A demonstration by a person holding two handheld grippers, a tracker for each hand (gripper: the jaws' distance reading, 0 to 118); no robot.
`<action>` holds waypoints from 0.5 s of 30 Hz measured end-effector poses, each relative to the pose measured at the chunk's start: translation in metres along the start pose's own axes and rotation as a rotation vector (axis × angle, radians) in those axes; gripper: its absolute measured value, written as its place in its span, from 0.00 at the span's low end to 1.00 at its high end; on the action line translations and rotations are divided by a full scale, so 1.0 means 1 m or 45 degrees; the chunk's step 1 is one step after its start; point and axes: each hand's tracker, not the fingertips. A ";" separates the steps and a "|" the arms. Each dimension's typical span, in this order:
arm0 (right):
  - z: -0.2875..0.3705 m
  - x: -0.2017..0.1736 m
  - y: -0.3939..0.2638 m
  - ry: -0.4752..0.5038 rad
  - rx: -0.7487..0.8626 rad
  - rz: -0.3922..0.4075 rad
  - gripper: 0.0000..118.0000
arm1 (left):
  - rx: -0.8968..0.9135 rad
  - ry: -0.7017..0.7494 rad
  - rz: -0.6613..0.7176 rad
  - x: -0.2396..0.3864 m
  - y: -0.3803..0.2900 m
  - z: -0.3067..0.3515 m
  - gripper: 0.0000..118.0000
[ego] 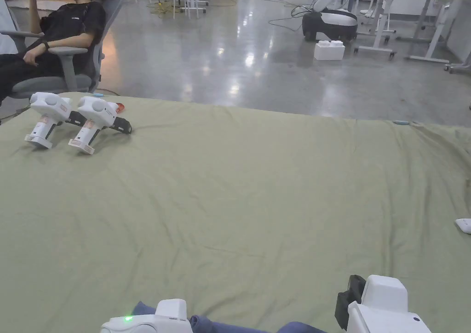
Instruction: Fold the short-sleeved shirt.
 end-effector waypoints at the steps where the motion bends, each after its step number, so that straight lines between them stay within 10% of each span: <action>1: 0.000 0.002 -0.001 0.002 -0.006 -0.007 0.00 | 0.006 0.006 0.000 0.000 0.001 0.001 0.07; 9: 0.005 0.001 0.001 0.006 -0.008 0.023 0.00 | 0.101 -0.142 0.000 -0.008 0.013 0.058 0.41; 12: 0.005 0.001 0.002 0.008 -0.005 0.037 0.00 | 0.153 -0.160 0.026 -0.016 0.020 0.076 0.37; 15: 0.005 0.002 0.002 0.009 -0.010 0.033 0.00 | 0.182 -0.154 0.029 -0.023 0.024 0.076 0.11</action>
